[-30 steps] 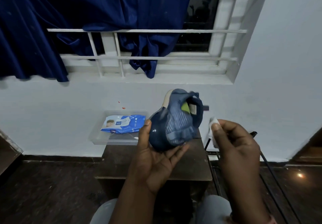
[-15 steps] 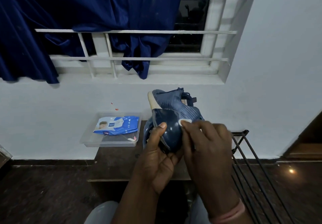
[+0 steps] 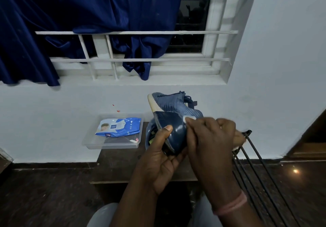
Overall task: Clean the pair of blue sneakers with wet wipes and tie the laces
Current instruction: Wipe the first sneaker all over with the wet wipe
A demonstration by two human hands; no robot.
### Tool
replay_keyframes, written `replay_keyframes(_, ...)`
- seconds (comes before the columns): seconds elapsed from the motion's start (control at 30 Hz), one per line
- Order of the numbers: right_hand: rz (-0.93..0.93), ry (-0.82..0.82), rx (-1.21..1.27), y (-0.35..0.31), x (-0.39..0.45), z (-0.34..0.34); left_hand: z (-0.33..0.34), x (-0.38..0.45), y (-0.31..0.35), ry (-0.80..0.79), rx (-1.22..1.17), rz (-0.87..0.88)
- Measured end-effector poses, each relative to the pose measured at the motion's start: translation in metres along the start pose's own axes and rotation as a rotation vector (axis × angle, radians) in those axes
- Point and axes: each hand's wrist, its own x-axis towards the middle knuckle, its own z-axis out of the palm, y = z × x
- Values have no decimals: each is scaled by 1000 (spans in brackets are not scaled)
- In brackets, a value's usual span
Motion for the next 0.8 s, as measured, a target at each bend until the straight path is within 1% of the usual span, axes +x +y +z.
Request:
replay_keyframes(0.13,33,-11,-45,-9,16,2,-2,1,1,22,51,7)
replay_keyframes(0.2,48,-48,-77,-13,1,0,-8,5,0,57,51,4)
replay_keyframes(0.3,112,-94,-5,-13,-27,0,-17,9,2,77,51,4)
replay_keyframes(0.43,105,-40,-58,-11,-5,-1,-11,8,0,24,94,-25)
replay_keyframes(0.53,130,-43,-123,-12,7,-8,-8,9,-5,42,126,-52)
replay_keyframes(0.67,177,-94,-101,-4,-32,-9,-17,15,-17,69,108,-107)
replay_keyframes(0.8,179,-34,-85,22,-43,7,-27,28,-34,43,143,-177)
